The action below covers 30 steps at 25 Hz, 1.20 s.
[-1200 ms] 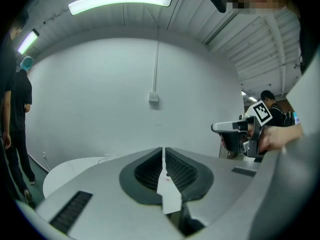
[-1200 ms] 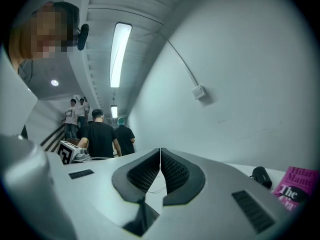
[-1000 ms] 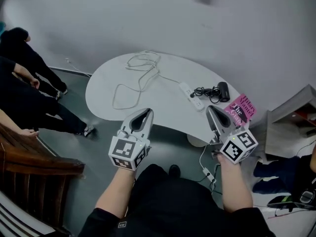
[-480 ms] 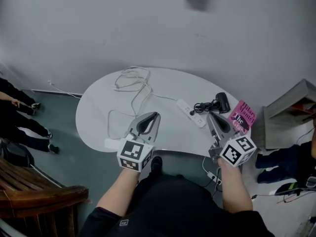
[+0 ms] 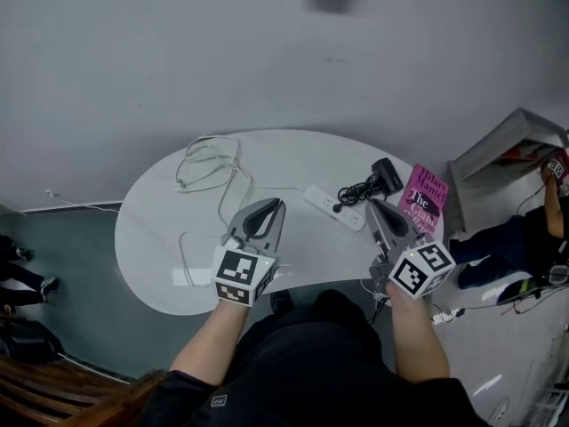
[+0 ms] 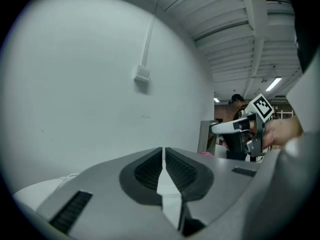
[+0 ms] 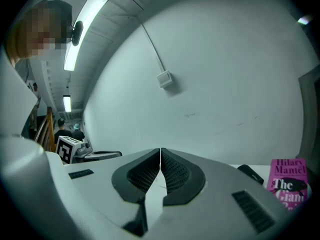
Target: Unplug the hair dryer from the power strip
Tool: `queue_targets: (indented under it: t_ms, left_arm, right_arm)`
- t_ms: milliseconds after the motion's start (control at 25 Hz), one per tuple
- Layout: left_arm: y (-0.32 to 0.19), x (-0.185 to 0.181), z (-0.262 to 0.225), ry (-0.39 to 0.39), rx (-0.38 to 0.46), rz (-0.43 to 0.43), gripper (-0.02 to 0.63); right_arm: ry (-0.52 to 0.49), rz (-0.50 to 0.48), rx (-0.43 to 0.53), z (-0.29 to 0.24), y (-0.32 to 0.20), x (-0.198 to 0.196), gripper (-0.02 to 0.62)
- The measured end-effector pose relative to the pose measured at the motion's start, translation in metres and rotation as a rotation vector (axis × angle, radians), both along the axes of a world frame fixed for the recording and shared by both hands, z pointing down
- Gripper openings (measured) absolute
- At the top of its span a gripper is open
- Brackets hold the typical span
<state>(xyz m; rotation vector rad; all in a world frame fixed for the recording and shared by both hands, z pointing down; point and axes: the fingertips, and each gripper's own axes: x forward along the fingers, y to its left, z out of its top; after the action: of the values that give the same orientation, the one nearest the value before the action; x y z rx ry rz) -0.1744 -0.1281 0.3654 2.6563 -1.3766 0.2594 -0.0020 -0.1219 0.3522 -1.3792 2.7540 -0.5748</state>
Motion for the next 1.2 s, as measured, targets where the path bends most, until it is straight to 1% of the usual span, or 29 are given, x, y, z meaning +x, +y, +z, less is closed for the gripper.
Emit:
queue_targets:
  t_ms: [80,200,480,560,680,800,1000,1200]
  left_arm:
    - [-0.008,0.010,0.006,0.005,-0.011,0.038,0.028]
    - [-0.020,0.030,0.019,-0.013,-0.027,0.105,0.029]
    - [-0.054,0.067,0.050,-0.057,-0.069,0.172,0.034]
    - [-0.062,0.076,0.062,-0.071,-0.086,0.189,0.081]
    - [-0.071,0.089,0.082,-0.090,-0.114,0.216,0.097]
    - [-0.074,0.099,0.103,-0.110,-0.142,0.242,0.112]
    - [-0.076,0.121,0.138,-0.169,-0.157,0.297,0.166]
    - [-0.075,0.142,0.169,-0.219,-0.168,0.349,0.196]
  right_arm:
    - [0.011,0.029,-0.018,0.008,-0.003,0.007,0.035]
    - [0.015,0.063,-0.045,0.023,-0.011,0.018,0.035]
    - [0.015,0.064,-0.113,0.070,-0.028,0.037,0.035]
    - [0.012,0.065,-0.136,0.084,-0.031,0.041,0.035]
    - [0.012,0.065,-0.167,0.104,-0.034,0.044,0.035]
    - [0.031,0.040,-0.187,0.123,-0.035,0.043,0.035]
    - [0.071,-0.043,-0.183,0.147,-0.039,0.035,0.037]
    - [0.043,-0.077,-0.226,0.174,-0.044,0.030,0.038]
